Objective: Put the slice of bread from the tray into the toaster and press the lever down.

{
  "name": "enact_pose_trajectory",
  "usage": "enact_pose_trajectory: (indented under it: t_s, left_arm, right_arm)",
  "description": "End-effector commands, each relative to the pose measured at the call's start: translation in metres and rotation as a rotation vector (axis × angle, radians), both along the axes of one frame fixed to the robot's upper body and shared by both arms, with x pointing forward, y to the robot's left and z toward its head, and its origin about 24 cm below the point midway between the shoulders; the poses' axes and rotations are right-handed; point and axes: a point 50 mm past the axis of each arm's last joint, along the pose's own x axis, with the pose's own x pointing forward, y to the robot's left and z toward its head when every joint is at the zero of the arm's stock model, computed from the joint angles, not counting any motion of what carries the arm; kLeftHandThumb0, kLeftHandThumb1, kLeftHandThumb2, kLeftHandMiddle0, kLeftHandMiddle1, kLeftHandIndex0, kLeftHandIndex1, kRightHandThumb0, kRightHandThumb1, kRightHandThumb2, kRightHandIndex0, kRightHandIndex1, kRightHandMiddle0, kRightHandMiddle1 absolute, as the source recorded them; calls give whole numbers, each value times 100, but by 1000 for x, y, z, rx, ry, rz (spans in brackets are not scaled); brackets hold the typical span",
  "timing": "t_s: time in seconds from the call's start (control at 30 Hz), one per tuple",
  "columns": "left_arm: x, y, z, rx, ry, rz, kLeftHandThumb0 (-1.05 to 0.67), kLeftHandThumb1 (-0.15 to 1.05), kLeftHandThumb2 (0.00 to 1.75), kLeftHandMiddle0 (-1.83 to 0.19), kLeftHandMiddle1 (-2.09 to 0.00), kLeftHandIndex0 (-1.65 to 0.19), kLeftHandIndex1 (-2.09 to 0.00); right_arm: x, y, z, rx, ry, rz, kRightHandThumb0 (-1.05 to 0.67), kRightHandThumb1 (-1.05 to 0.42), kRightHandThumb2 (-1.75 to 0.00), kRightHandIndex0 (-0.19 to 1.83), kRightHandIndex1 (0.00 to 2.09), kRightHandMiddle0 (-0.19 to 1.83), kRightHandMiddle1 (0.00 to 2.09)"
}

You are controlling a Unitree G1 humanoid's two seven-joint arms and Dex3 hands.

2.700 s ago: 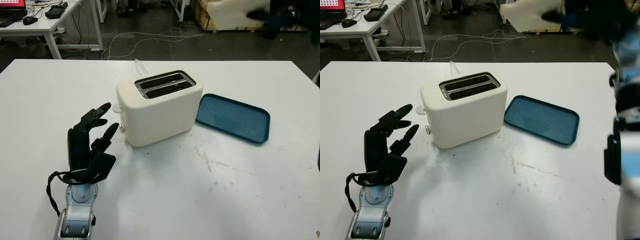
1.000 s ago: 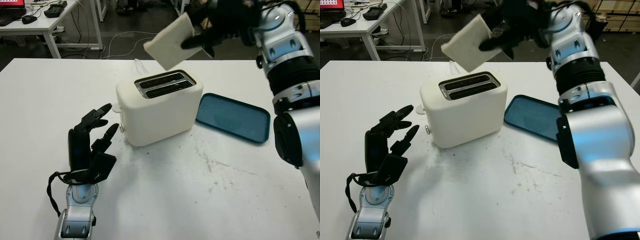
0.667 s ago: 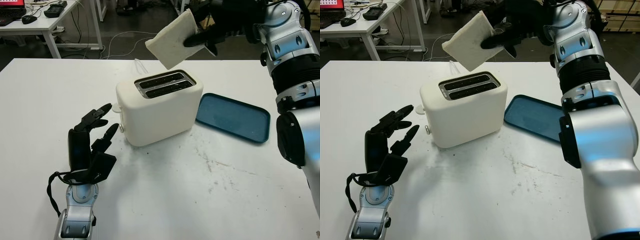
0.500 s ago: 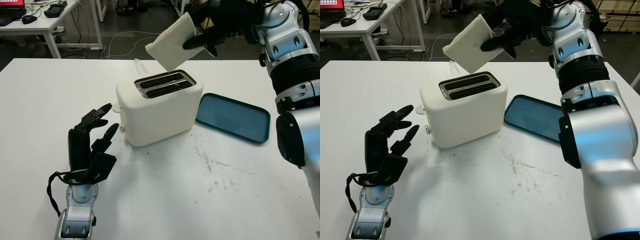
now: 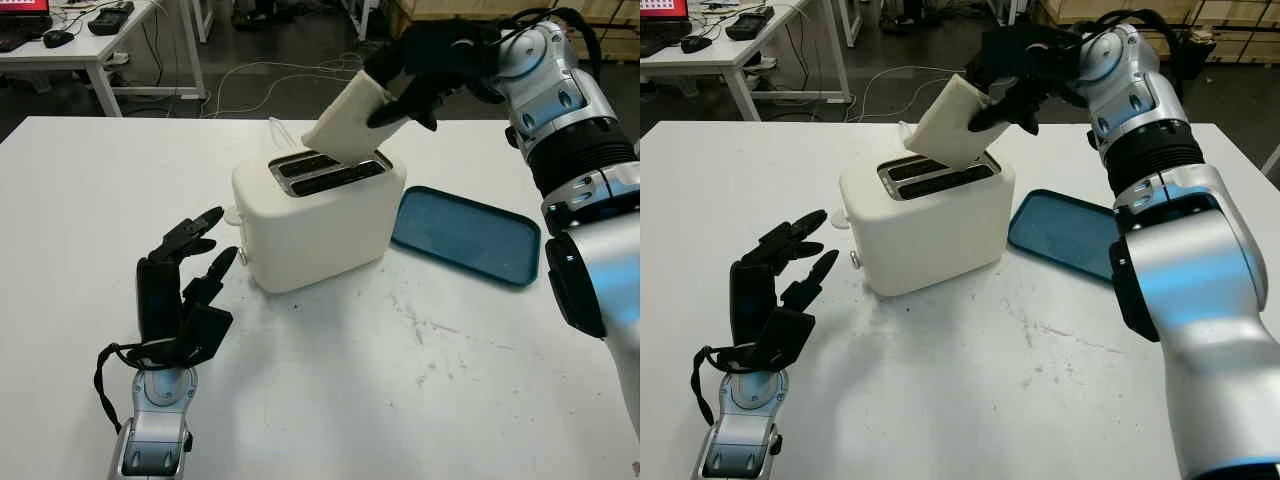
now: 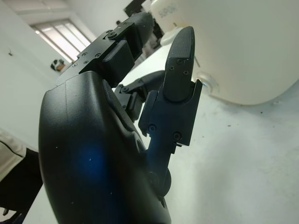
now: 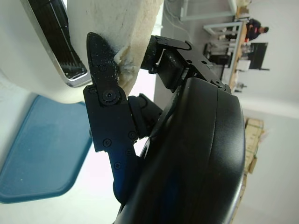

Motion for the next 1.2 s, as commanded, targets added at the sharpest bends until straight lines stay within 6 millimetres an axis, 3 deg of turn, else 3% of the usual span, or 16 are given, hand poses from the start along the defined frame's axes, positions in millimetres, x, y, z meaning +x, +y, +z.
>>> enact_pose_trajectory:
  t_s: [0.0, 0.5, 0.7, 1.17]
  left_arm:
    - [2, -2, 1, -4, -11, -3, -40, 92, 18, -46, -104, -74, -13]
    - [3, -4, 2, -6, -13, -8, -39, 92, 18, -46, -103, -73, -14]
    - [3, -4, 2, -5, -19, -7, -38, 92, 18, -46, -103, -73, -14]
    - [2, -3, 0, -5, -15, 2, -37, 92, 18, -47, -103, -73, -14]
  right_arm:
    - [0, -3, 3, -19, -8, -3, -44, -92, -10, 109, 175, 87, 175]
    - [1, 1, 0, -158, -19, -10, -46, -92, -6, 103, 175, 82, 162]
    - [0, 1, 0, -220, -21, -1, -48, -92, -9, 104, 175, 81, 169]
    - [-6, -2, 34, -90, -45, 60, -39, -92, -15, 116, 175, 94, 175]
